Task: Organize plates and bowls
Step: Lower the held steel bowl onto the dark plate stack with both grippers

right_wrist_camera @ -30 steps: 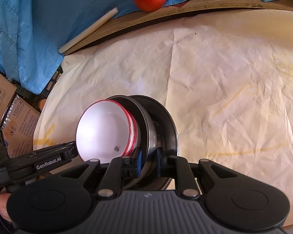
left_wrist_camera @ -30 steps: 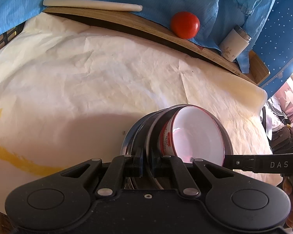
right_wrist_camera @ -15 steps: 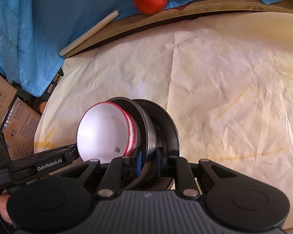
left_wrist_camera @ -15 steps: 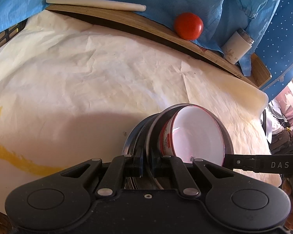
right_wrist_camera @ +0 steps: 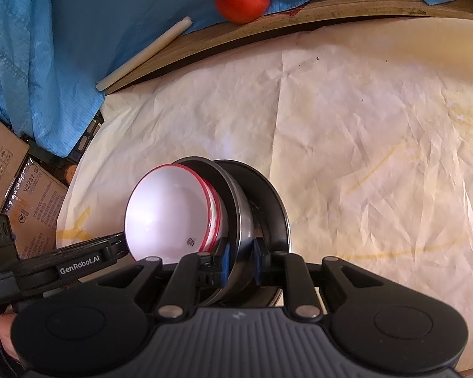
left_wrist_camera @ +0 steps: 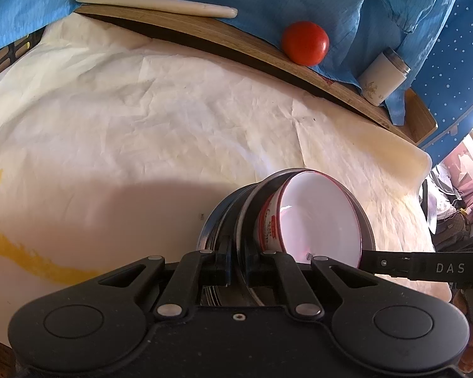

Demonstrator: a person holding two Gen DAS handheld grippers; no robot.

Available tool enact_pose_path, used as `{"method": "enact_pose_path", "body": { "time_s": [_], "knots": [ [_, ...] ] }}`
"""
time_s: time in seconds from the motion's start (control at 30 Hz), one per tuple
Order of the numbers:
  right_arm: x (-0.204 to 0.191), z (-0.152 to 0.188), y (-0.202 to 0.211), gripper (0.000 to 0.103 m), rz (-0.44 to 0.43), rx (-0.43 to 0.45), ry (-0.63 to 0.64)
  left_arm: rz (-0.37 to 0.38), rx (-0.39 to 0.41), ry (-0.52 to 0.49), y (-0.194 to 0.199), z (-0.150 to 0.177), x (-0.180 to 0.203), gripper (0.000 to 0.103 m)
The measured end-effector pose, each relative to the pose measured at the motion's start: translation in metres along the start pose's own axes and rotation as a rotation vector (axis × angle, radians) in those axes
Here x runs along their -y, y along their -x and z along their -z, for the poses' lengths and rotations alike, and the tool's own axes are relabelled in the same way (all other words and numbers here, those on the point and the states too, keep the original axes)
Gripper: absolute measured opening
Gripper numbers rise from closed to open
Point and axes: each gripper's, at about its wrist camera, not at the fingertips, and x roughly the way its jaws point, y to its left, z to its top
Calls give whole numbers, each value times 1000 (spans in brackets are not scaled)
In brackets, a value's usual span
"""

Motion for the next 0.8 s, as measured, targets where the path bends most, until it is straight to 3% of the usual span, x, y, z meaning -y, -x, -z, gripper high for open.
{"method": "enact_pose_path", "body": {
  "time_s": [0.8],
  "knots": [
    [-7,1,0,18,38,6,56,-30,12,-30,3,2,5,12]
  ]
}}
